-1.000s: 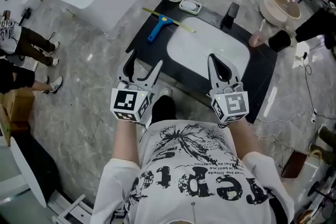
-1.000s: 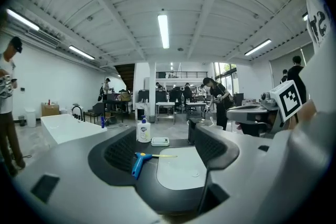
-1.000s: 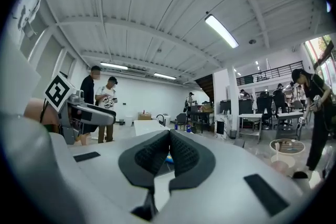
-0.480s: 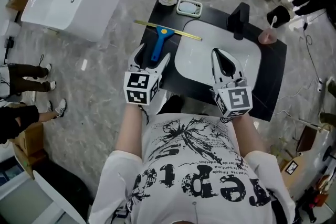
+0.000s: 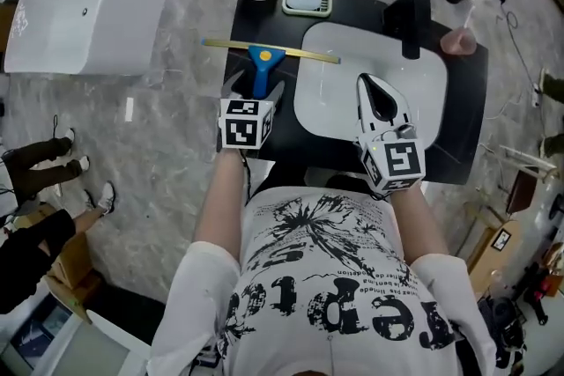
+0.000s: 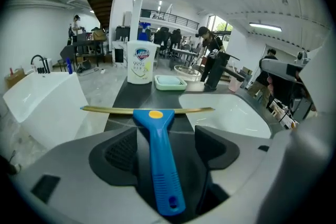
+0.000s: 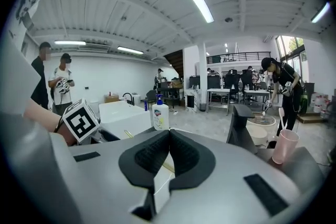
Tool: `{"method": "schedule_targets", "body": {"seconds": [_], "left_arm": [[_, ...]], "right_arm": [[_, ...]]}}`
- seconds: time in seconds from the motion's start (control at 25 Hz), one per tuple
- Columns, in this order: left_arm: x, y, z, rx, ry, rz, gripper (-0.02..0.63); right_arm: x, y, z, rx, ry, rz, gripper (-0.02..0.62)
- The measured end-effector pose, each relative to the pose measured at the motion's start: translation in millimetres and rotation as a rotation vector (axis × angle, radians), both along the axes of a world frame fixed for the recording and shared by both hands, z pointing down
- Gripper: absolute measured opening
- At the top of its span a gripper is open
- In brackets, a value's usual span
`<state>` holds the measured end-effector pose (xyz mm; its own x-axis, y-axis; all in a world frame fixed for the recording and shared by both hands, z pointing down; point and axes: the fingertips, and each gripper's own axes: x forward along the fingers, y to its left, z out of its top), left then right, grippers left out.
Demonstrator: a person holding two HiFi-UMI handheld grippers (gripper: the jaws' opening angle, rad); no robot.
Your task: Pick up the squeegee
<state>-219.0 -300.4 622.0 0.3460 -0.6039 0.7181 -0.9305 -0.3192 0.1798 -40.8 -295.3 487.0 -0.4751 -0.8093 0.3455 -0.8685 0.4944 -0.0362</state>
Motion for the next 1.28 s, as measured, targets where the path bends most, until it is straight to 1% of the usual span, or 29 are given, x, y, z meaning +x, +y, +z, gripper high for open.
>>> {"method": "schedule_targets", "body": {"seconds": [0.16,0.28,0.32,0.36,0.44,0.52,0.56,0.64,0.84,1.04,1.12,1.28], "left_arm": [[-0.4,-8.9,28.6,-0.060,-0.011,0.007,0.336],[-0.1,-16.4,37.4,-0.076,-0.003,-0.007,0.336],[-1.3,-17.6,40.2,-0.078,-0.015,-0.016,0.336],[-4.1,-18.1,43.2,-0.075,-0.040,-0.029,0.316],[-11.0,-17.9,48.0,-0.063,-0.100,-0.050,0.213],[-14.6,-18.0,48.6,-0.061,-0.125,-0.059,0.192],[-15.8,-18.2,48.1,-0.065,-0.129,-0.061,0.166],[-17.4,-18.0,47.6,-0.072,-0.135,-0.061,0.141],[-16.3,-16.1,45.9,-0.077,-0.132,-0.064,0.140],[-15.3,-8.4,36.2,-0.074,-0.111,-0.033,0.140],[-15.8,-8.3,23.9,-0.051,-0.103,-0.046,0.139],[-12.4,-4.3,-11.9,0.035,-0.080,-0.058,0.138]], "right_arm": [[-1.7,-4.8,16.1,-0.024,0.006,0.029,0.014],[-2.8,-3.9,24.4,-0.039,0.009,0.043,0.015],[-2.9,-2.8,26.6,-0.044,0.010,0.046,0.015],[-2.9,-1.4,28.4,-0.049,0.010,0.048,0.015],[-2.9,1.5,30.3,-0.057,0.008,0.049,0.015],[-1.7,2.5,29.4,-0.060,0.011,0.055,0.015],[-0.7,2.4,28.1,-0.059,0.015,0.061,0.015],[0.8,1.5,25.5,-0.056,0.019,0.074,0.014],[3.1,-2.3,23.7,-0.051,0.029,0.100,0.015],[1.9,1.7,21.3,-0.050,0.035,0.087,0.015],[3.6,2.9,17.7,-0.045,0.039,0.078,0.015],[7.3,5.5,5.1,-0.019,0.034,0.057,0.015]]}}
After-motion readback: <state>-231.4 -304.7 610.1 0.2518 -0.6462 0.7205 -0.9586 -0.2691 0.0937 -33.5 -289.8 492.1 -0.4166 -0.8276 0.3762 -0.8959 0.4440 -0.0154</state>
